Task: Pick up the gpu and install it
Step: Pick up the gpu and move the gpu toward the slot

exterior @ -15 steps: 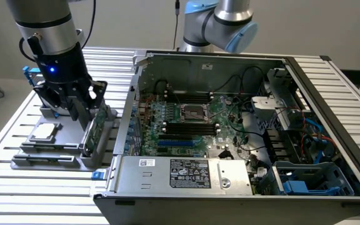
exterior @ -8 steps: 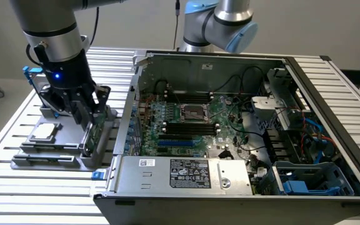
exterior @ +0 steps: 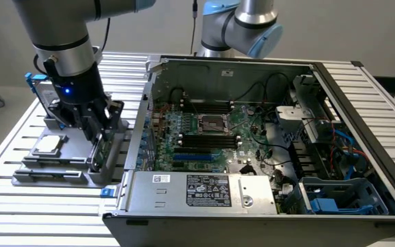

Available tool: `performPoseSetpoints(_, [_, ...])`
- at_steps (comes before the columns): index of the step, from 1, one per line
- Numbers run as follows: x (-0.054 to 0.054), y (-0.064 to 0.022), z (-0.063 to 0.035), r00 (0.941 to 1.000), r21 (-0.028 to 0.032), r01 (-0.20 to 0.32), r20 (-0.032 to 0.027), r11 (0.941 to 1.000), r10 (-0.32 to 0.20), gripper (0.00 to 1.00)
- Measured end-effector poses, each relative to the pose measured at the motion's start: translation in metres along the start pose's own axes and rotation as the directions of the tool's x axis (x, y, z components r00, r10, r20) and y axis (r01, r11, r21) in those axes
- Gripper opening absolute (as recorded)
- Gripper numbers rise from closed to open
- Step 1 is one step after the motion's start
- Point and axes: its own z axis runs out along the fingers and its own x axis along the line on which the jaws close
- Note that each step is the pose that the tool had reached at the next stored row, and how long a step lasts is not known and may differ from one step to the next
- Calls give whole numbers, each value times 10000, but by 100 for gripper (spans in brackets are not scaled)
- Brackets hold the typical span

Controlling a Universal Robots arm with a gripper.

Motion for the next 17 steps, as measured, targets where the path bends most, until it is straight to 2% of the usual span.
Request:
performPoseSetpoints(2, [-1, 1, 34, 10000, -19, -58, -1, 10000, 58, 42])
performPoseSetpoints(4, [-2, 1, 58, 9999, -77, -118, -5, 9999, 118, 42])
performPoseSetpoints(6, [-2, 1, 74, 9999, -179, -173, -9, 9997, 172, 42])
performPoseSetpoints(10, [4, 2, 95, 9996, -449, -288, -23, 9986, 288, 42])
performPoseSetpoints(11, [9, 2, 99, 9995, -492, -316, -26, 9983, 315, 42])
performPoseSetpoints(13, [17, 2, 108, 9993, -550, -366, -30, 9978, 365, 42])
performPoseSetpoints(17, [19, 3, 140, 9987, -620, -502, -37, 9968, 501, 42])
